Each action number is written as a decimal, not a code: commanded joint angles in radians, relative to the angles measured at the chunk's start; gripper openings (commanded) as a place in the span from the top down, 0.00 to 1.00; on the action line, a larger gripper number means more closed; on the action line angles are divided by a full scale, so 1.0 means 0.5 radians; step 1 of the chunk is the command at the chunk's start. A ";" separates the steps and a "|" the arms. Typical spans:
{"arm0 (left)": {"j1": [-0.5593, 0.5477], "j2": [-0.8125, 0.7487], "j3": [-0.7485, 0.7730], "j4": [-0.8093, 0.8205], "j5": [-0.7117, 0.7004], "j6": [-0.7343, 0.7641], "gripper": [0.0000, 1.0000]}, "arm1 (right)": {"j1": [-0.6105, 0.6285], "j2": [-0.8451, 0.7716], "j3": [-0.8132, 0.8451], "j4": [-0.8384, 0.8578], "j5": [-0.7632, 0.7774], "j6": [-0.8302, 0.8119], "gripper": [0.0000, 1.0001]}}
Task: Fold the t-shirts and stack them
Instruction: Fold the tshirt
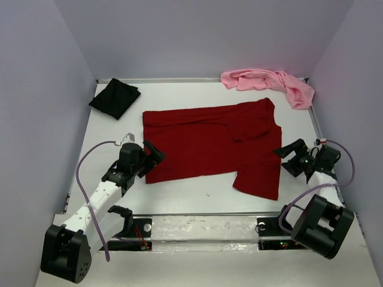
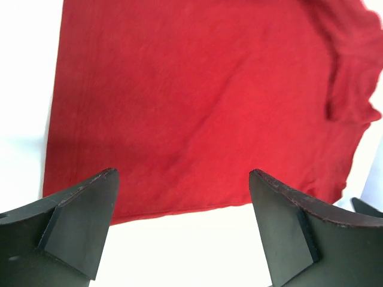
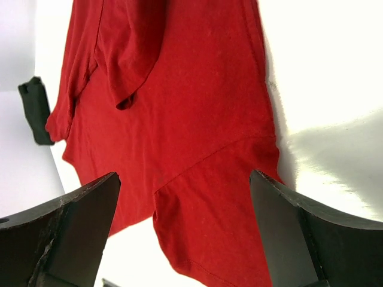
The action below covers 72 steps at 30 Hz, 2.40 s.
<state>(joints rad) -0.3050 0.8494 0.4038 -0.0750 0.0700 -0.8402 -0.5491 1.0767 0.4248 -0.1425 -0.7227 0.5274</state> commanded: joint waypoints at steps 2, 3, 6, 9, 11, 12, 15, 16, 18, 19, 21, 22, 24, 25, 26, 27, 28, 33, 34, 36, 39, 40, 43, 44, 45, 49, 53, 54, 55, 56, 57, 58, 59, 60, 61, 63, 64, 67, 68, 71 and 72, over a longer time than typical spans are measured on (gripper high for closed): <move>0.015 0.136 -0.037 0.055 0.087 -0.108 0.01 | -0.009 -0.168 -0.021 0.018 0.156 0.022 0.06; 0.015 0.151 -0.044 0.049 0.087 -0.114 0.01 | -0.009 -0.184 -0.021 -0.003 0.187 0.028 0.05; 0.015 0.127 -0.062 0.000 0.035 -0.200 0.01 | -0.009 -0.205 -0.030 -0.006 0.258 0.043 0.05; 0.018 0.054 -0.050 -0.181 -0.099 -0.344 0.01 | -0.009 -0.153 -0.018 -0.003 0.304 0.047 0.05; 0.018 -0.017 -0.004 -0.376 -0.204 -0.411 0.02 | -0.009 -0.116 -0.012 -0.003 0.322 0.050 0.05; 0.018 -0.039 0.011 -0.432 -0.274 -0.415 0.02 | -0.009 -0.089 -0.003 -0.003 0.338 0.047 0.05; 0.018 -0.119 0.061 -0.604 -0.336 -0.412 0.01 | -0.009 -0.061 0.000 0.015 0.396 0.056 0.05; 0.018 -0.137 0.067 -0.638 -0.342 -0.415 0.01 | -0.009 -0.043 0.003 0.015 0.411 0.056 0.05; 0.021 -0.183 0.061 -0.709 -0.321 -0.427 0.01 | -0.009 -0.033 0.006 0.024 0.412 0.053 0.05; 0.018 -0.192 0.055 -0.727 -0.312 -0.439 0.01 | -0.009 -0.033 0.003 0.027 0.415 0.053 0.05; 0.018 -0.195 0.015 -0.709 -0.230 -0.433 0.01 | -0.009 -0.040 -0.003 0.036 0.421 0.062 0.05; 0.018 -0.186 0.002 -0.700 -0.199 -0.430 0.01 | -0.009 -0.043 -0.003 0.036 0.433 0.062 0.05; 0.018 -0.131 -0.022 -0.682 -0.149 -0.421 0.01 | -0.009 -0.040 -0.009 0.039 0.436 0.065 0.05; 0.021 -0.110 -0.031 -0.669 -0.098 -0.403 0.01 | -0.009 -0.037 -0.009 0.043 0.436 0.068 0.05; 0.018 -0.079 -0.053 -0.639 -0.073 -0.369 0.01 | -0.009 -0.027 -0.012 0.046 0.436 0.074 0.05; 0.018 -0.070 -0.059 -0.632 -0.036 -0.363 0.01 | -0.009 -0.021 -0.012 0.052 0.430 0.074 0.05; 0.018 -0.057 -0.062 -0.632 -0.030 -0.366 0.01 | -0.009 -0.018 -0.012 0.055 0.427 0.077 0.05; 0.018 -0.119 -0.163 -0.605 -0.002 -0.501 0.01 | -0.009 0.003 -0.012 0.076 0.412 0.080 0.05; 0.021 -0.134 -0.175 -0.608 -0.002 -0.519 0.01 | -0.009 0.006 -0.012 0.079 0.408 0.080 0.05; 0.018 -0.198 -0.206 -0.611 -0.008 -0.592 0.01 | -0.009 0.013 -0.009 0.079 0.405 0.074 0.05; 0.018 -0.281 -0.249 -0.611 -0.023 -0.663 0.02 | -0.009 0.010 -0.018 0.086 0.396 0.080 0.06; 0.018 -0.296 -0.258 -0.608 -0.023 -0.664 0.02 | -0.009 0.006 -0.021 0.089 0.393 0.080 0.06; 0.018 -0.343 -0.268 -0.620 -0.039 -0.709 0.10 | -0.009 0.003 -0.024 0.089 0.384 0.087 0.07; 0.018 -0.352 -0.274 -0.623 -0.045 -0.713 0.16 | -0.009 0.000 -0.024 0.089 0.381 0.083 0.07; 0.018 -0.367 -0.277 -0.623 -0.042 -0.716 0.23 | -0.009 0.000 -0.027 0.089 0.378 0.086 0.07; 0.018 -0.401 -0.283 -0.626 -0.039 -0.722 0.42 | -0.009 -0.009 -0.030 0.089 0.375 0.083 0.07; 0.018 -0.401 -0.283 -0.635 -0.051 -0.737 0.41 | -0.009 -0.027 -0.033 0.086 0.362 0.087 0.07; 0.018 -0.383 -0.277 -0.632 -0.057 -0.746 0.41 | -0.009 -0.039 -0.037 0.086 0.362 0.087 0.07; 0.018 -0.367 -0.274 -0.635 -0.066 -0.749 0.40 | -0.009 -0.046 -0.040 0.089 0.362 0.090 0.07; 0.018 -0.340 -0.265 -0.632 -0.069 -0.752 0.39 | -0.009 -0.058 -0.043 0.089 0.365 0.093 0.07; 0.018 -0.327 -0.255 -0.635 -0.076 -0.752 0.38 | -0.009 -0.064 -0.043 0.089 0.362 0.093 0.07; 0.018 -0.312 -0.252 -0.632 -0.088 -0.752 0.38 | -0.009 -0.073 -0.043 0.086 0.365 0.093 0.07; 0.018 -0.297 -0.249 -0.632 -0.097 -0.752 0.38 | -0.009 -0.073 -0.043 0.089 0.365 0.093 0.07; 0.018 -0.266 -0.237 -0.632 -0.103 -0.759 0.38 | -0.009 -0.076 -0.043 0.086 0.362 0.096 0.07; 0.018 -0.254 -0.234 -0.632 -0.103 -0.777 0.38 | -0.009 -0.079 -0.043 0.083 0.359 0.096 0.07; 0.018 -0.199 -0.216 -0.626 -0.118 -0.783 0.38 | -0.009 -0.095 -0.043 0.082 0.356 0.096 0.07; 0.018 -0.180 -0.206 -0.629 -0.119 -0.780 0.38 | -0.009 -0.101 -0.046 0.086 0.356 0.096 0.07; 0.018 -0.094 -0.173 -0.635 -0.195 -0.774 0.38 | -0.009 -0.132 -0.052 0.086 0.353 0.093 0.07; 0.015 -0.055 -0.163 -0.632 -0.207 -0.771 0.38 | -0.009 -0.138 -0.052 0.086 0.353 0.090 0.07; 0.015 0.013 -0.124 -0.642 -0.244 -0.765 0.38 | -0.009 -0.147 -0.043 0.086 0.350 0.077 0.07; 0.015 0.053 -0.096 -0.651 -0.266 -0.765 0.39 | -0.009 -0.144 -0.040 0.083 0.341 0.071 0.07</move>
<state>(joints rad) -0.2993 0.8326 0.3180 -0.3698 0.0128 -1.2243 -0.5491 1.0225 0.4084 -0.1448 -0.5350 0.5728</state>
